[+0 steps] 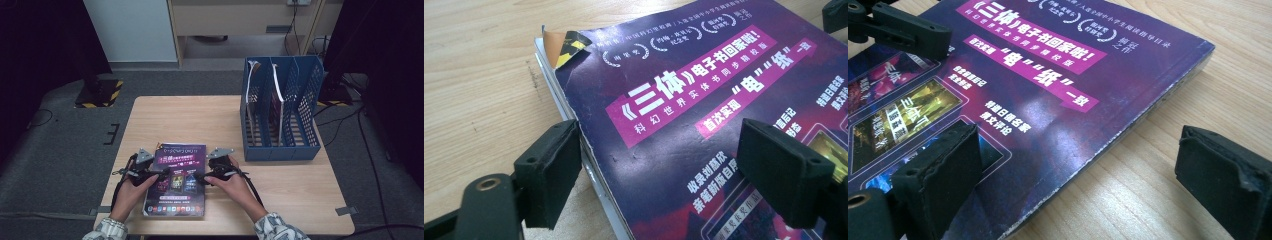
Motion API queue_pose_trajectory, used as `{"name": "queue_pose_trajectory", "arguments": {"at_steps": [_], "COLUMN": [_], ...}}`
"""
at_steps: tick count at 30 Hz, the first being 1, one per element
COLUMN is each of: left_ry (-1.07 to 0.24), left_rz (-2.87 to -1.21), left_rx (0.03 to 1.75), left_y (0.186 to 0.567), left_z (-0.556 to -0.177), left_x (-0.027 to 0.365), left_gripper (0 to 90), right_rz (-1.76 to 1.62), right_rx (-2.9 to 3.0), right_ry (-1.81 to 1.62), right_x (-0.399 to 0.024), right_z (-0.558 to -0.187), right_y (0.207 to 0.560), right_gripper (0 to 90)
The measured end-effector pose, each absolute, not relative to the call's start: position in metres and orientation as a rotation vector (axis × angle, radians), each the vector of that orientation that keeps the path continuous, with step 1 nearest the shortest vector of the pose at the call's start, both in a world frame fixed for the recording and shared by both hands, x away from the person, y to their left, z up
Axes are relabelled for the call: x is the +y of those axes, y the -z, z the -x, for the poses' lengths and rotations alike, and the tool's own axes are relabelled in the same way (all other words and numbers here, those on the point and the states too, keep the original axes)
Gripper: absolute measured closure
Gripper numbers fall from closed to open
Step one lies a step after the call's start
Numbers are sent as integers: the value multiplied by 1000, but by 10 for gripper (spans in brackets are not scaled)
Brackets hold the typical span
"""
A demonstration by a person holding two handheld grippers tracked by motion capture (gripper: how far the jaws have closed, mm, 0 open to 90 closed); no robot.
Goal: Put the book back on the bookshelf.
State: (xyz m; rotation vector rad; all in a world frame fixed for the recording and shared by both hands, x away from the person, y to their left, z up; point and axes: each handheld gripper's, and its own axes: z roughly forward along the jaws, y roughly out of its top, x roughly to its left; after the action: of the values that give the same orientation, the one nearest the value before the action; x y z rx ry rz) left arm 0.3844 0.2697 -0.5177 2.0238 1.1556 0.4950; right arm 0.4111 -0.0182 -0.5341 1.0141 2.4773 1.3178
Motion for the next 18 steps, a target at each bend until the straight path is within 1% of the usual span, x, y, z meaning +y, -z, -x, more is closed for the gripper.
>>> {"name": "queue_pose_trajectory", "arguments": {"at_steps": [5, 8, 12, 18], "left_ry": [-451, -459, -481, -457], "left_rz": [-1998, -2003, -2030, -1998], "left_rx": [1187, 1186, 1165, 1194], "left_y": [519, 519, 517, 519], "left_z": [-387, -387, -386, -387], "left_x": [272, 271, 270, 270], "left_gripper": [174, 174, 178, 168], "right_rz": [-1032, -1108, -1113, -1118], "right_rx": [2496, 2516, 2531, 2532], "right_ry": [-1357, -1374, -1377, -1375], "right_x": [-20, -21, -21, -19], "right_z": [-413, -415, -418, -418], "right_y": [537, 538, 539, 539], "right_gripper": [62, 63, 61, 48]}}
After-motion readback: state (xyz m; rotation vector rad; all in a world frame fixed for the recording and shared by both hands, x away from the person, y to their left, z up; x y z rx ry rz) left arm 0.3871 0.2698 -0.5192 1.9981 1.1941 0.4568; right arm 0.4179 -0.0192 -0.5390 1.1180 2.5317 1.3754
